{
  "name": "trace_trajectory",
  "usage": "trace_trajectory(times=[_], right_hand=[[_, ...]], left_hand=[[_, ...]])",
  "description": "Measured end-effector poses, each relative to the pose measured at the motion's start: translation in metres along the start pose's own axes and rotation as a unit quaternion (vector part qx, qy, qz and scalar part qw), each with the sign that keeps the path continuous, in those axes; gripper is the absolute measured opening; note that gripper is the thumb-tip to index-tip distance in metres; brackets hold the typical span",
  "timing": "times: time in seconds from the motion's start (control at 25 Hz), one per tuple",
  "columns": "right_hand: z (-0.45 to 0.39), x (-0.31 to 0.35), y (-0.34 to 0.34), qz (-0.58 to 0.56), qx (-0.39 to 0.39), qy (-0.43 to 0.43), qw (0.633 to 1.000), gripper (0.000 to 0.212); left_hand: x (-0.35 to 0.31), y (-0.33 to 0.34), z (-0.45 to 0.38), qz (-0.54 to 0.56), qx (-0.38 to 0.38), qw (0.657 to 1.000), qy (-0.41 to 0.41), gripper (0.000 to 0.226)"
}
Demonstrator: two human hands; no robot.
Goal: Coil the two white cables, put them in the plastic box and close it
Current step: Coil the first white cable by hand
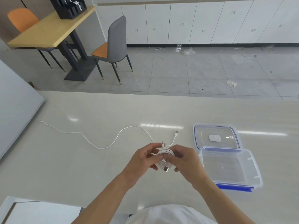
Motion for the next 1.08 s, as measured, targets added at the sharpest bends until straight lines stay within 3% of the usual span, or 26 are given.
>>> trace_trajectory(times=[0.12,0.28,0.52,0.8,1.08], right_hand=[[0.003,-0.003,-0.001,-0.069,0.054,0.031,0.996,0.01],[0.019,-0.016,-0.001,-0.18,0.132,0.079,0.972,0.034],[0.023,-0.053,0.014,-0.174,0.054,0.142,0.973,0.022],[0.015,-0.11,0.037,-0.158,-0.041,0.249,0.955,0.027],[0.007,-0.154,0.037,-0.08,-0.117,0.291,0.946,0.03]], left_hand=[[-0.003,0.003,0.001,-0.003,0.018,1.0,0.022,0.029],[0.008,0.0,0.0,0.057,0.005,0.998,0.001,0.029],[0.041,-0.002,-0.007,0.075,-0.015,0.994,-0.075,0.03],[0.103,-0.012,-0.033,0.033,-0.008,0.972,-0.231,0.027],[0.145,0.005,-0.07,-0.024,0.003,0.955,-0.296,0.022]])
Point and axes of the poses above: each hand's wrist, its own z-axis away from the middle knuckle, its own y-axis out of the palm, x = y × z, the point moved 6 cm from there along -z, towards the middle knuckle, and after that the axes turned 3 degrees about -y, right-handed, at the moved point
